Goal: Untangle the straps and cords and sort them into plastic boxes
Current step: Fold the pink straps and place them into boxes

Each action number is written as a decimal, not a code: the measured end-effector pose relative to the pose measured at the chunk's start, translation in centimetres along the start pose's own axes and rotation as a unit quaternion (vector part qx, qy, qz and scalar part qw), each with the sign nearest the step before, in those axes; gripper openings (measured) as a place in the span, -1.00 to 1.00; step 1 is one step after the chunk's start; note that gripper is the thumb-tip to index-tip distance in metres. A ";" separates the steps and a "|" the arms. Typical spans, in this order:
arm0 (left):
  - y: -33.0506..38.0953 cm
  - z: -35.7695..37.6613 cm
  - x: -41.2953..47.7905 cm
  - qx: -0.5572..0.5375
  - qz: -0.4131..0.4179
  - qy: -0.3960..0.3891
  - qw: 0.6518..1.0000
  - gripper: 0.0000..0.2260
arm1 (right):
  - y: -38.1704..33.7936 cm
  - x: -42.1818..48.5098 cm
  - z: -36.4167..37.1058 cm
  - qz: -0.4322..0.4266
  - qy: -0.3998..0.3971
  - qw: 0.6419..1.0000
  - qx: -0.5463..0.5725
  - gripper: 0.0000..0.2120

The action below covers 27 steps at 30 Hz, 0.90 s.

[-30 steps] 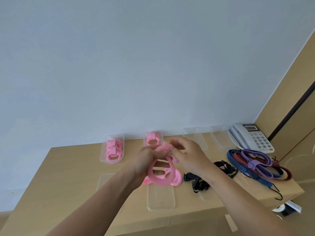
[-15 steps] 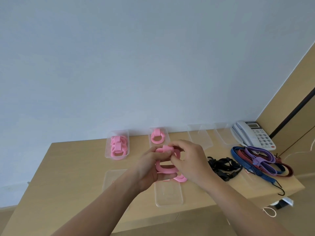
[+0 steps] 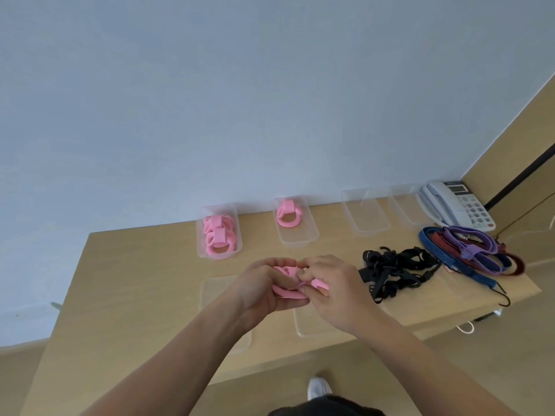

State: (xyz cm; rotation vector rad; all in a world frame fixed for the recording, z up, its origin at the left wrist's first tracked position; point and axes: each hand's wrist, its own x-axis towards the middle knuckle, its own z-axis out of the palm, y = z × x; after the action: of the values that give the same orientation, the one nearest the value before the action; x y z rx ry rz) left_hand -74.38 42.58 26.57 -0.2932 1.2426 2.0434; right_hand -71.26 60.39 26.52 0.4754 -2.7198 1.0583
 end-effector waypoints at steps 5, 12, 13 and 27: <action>-0.2 -1.0 2.2 0.004 -0.010 0.016 1.000 -0.61 | 1.8 0.7 0.8 0.029 -0.066 0.997 -0.002 -0.68; 1.8 -2.5 4.9 0.064 -0.034 0.062 0.995 -0.55 | 4.2 5.4 1.8 0.048 -0.096 0.994 0.037 -0.66; 2.2 -2.8 5.4 0.073 -0.042 0.060 0.995 -0.55 | 4.6 6.1 2.0 0.042 -0.100 0.993 0.039 -0.67; 4.4 -3.7 17.5 0.206 -0.026 0.249 0.946 -0.71 | 14.7 16.9 3.4 -0.074 -0.049 0.987 -0.137 -0.76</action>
State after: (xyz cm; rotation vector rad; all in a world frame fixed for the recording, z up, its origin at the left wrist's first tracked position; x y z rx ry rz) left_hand -90.52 46.21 18.51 -0.6579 1.9056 1.6575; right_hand -92.47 64.49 19.67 0.6838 -2.8034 0.6266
